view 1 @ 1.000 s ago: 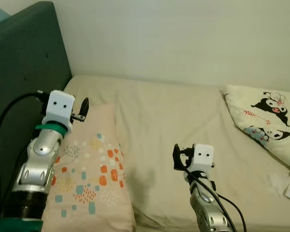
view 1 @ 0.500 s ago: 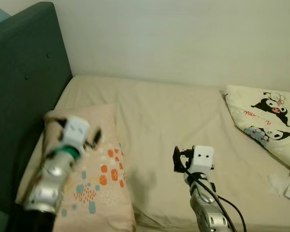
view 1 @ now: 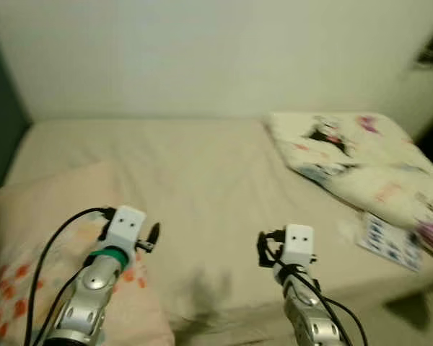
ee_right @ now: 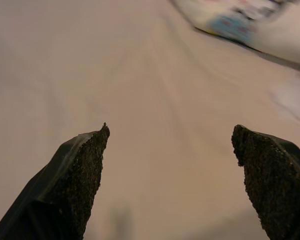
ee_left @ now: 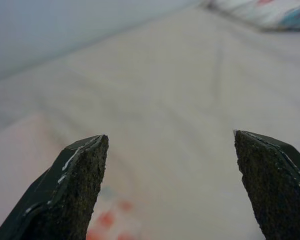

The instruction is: Clean up the room

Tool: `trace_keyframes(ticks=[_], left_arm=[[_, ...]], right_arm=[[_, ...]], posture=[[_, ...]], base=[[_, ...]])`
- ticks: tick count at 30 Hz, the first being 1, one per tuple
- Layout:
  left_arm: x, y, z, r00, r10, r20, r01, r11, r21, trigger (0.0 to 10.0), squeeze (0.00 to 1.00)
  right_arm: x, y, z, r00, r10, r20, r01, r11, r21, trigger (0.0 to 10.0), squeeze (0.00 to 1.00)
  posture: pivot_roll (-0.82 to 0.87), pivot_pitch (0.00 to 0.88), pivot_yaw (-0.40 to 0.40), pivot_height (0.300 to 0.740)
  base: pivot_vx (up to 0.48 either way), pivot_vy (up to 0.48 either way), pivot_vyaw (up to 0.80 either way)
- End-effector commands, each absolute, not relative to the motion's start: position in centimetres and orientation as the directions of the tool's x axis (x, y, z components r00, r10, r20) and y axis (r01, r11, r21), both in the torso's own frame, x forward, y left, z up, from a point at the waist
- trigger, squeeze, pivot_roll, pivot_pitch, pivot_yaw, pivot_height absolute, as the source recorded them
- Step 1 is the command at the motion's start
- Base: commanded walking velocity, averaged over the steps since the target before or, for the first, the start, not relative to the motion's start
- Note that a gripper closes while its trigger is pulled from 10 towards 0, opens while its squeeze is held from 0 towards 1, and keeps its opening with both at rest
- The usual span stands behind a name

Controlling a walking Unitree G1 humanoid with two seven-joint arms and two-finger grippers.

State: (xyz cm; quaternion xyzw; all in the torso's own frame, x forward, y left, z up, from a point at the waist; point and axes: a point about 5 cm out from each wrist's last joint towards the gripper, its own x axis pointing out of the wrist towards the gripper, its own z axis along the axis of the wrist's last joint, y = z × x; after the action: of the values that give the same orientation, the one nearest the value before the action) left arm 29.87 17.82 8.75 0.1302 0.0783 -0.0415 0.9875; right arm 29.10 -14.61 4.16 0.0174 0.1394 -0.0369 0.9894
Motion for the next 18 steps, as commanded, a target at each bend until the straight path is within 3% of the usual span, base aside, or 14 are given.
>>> trace_keyframes(ticks=[1,11,17,18], left_arm=[[29.5,17.9,8.6,0.986,-0.047,-0.157,0.085,0.966,0.243,10.0,0.0],[29.9,17.2,9.6,0.99,-0.059,-0.13,0.089,0.967,0.239,10.0,0.0],[30.5,17.1,10.2,0.987,-0.088,-0.132,0.12,0.957,0.264,10.0,0.0],[30.7,17.1,10.3,0.987,-0.094,-0.133,0.127,0.955,0.268,10.0,0.0]], right_arm=[[29.1,-14.6,4.0,0.955,-0.07,-0.288,0.081,0.996,0.026,10.0,0.0],[29.4,-15.3,4.1,0.954,-0.115,-0.277,0.137,0.989,0.062,10.0,0.0],[29.5,-16.0,3.9,0.946,-0.171,-0.276,0.198,0.978,0.073,10.0,0.0],[29.5,-16.1,3.9,0.944,-0.182,-0.275,0.21,0.975,0.076,10.0,0.0]], posture=[[0.11,0.0,-0.022,0.74],[0.13,0.0,0.01,0.74],[0.15,0.0,0.081,0.74],[0.15,0.0,0.121,0.74]], base=[[0.0,0.0,0.0],[0.0,0.0,0.0],[0.0,0.0,0.0],[0.0,0.0,0.0]])
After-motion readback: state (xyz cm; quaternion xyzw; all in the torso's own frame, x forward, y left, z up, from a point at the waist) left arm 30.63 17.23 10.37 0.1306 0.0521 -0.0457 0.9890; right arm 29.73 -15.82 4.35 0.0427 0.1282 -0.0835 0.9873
